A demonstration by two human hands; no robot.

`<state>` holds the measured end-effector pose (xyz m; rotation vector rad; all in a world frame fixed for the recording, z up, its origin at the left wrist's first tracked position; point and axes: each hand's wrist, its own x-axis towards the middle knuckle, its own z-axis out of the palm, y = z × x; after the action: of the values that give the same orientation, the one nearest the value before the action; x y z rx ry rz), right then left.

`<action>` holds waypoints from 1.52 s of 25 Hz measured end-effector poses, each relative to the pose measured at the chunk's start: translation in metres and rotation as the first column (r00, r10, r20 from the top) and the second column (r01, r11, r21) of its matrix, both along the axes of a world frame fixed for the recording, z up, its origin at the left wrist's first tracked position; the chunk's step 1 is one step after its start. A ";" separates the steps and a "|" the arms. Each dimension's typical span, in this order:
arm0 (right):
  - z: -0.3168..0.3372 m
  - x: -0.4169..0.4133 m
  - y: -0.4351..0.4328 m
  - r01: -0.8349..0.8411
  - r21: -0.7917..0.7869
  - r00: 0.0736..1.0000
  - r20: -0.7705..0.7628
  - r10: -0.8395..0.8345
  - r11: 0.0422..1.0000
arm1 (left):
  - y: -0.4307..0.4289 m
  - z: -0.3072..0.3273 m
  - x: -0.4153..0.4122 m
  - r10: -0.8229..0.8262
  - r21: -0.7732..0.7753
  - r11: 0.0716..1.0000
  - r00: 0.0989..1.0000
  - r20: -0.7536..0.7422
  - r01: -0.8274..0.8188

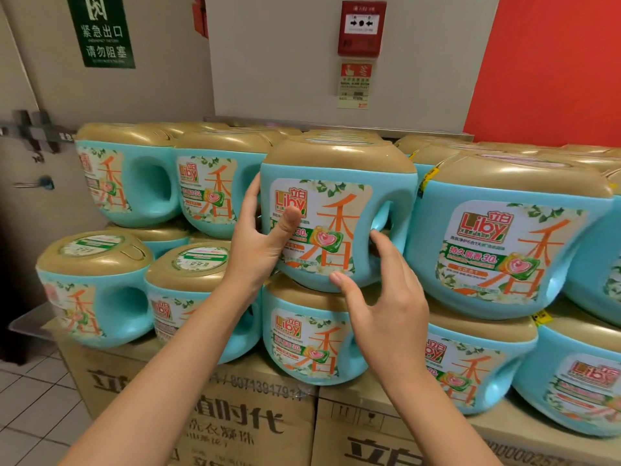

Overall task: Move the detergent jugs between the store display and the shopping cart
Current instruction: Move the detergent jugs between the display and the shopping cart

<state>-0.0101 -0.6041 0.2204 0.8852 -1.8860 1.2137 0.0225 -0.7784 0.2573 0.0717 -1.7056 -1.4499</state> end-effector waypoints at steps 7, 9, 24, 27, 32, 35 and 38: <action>-0.003 -0.001 -0.001 -0.058 -0.030 0.996 0.061 0.060 0.998 | 0.004 0.001 0.012 0.060 -0.036 0.998 0.997 0.054 -0.058; -0.002 -0.001 0.000 -0.082 -0.016 0.992 0.096 0.083 0.997 | 0.008 -0.001 0.016 0.064 -0.040 0.997 0.995 0.070 -0.062; -0.110 0.069 0.142 -0.048 -0.279 0.780 0.589 0.211 0.959 | 0.118 -0.116 0.092 -0.147 0.239 0.967 0.961 0.235 0.090; -0.150 0.106 0.199 0.054 -0.270 0.631 0.755 0.177 0.961 | 0.163 -0.153 0.113 -0.324 0.318 0.925 0.866 0.381 0.206; -0.188 0.177 0.297 0.311 -0.270 0.476 0.874 0.097 0.911 | 0.238 -0.208 0.149 -0.508 0.399 0.859 0.619 0.599 0.320; -0.206 0.230 0.359 0.442 -0.260 0.400 0.914 0.071 0.859 | 0.294 -0.231 0.172 -0.542 0.374 0.834 0.478 0.691 0.405; -0.207 0.278 0.420 0.498 -0.244 0.370 0.928 0.050 0.832 | 0.361 -0.242 0.200 -0.567 0.423 0.819 0.434 0.700 0.388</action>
<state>0.2679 -0.1838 0.0139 -0.5489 -2.1463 2.1181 0.2224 -0.4172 0.0153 0.4561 -2.4446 -2.2632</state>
